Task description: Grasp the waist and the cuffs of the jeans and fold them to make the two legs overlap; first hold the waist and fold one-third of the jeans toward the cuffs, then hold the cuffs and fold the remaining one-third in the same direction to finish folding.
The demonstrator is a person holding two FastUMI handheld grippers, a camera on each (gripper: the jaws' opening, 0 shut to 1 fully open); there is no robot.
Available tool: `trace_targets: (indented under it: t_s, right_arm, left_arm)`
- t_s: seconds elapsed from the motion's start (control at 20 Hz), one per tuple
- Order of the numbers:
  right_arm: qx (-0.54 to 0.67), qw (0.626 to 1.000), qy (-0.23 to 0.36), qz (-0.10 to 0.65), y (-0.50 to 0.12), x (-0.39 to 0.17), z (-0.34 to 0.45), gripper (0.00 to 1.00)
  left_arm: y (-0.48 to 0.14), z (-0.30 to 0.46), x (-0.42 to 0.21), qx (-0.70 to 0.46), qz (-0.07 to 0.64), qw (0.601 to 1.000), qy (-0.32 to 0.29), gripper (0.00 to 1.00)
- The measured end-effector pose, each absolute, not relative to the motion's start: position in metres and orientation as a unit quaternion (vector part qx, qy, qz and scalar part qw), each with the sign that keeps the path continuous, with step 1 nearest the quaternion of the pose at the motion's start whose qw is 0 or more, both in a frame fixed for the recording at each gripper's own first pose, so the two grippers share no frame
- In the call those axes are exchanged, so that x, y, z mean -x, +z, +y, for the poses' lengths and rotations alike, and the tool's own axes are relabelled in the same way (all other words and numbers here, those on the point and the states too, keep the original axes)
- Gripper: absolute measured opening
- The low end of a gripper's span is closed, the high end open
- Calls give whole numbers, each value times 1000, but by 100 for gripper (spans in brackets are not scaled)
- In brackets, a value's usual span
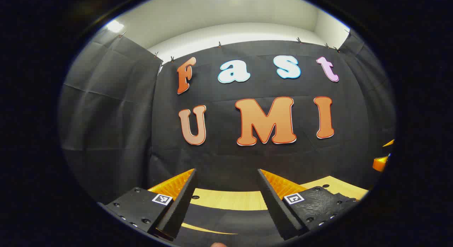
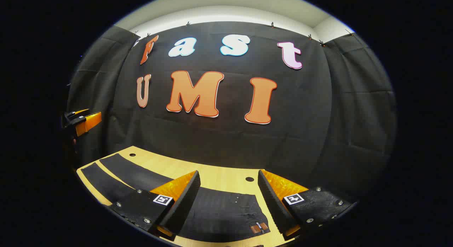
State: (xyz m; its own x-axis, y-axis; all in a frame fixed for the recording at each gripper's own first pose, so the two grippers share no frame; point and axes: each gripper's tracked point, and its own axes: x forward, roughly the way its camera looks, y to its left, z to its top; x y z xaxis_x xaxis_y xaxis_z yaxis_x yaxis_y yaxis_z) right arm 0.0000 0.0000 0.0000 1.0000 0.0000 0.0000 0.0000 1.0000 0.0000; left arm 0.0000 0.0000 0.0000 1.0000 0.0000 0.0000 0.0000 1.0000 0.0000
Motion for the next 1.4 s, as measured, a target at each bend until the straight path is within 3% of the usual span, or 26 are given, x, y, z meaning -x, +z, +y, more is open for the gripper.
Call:
trace_targets:
  t_s: [0.15,0.75,1.15,1.4]
  right_arm:
    - [-7,1000,8,5,-4,-9,19,98]
    - [-29,998,-56,22,-2,-32,79,98]
    - [-64,987,-104,102,-37,-46,68,98]
    - [-88,974,-151,145,-56,-41,69,98]
  left_arm:
    - [-6,5,-9,1,4,1000,-8,100]
    - [-29,88,-54,-14,23,998,-48,98]
    - [-109,179,-83,14,151,988,4,99]
    - [-158,226,-84,27,230,973,5,99]
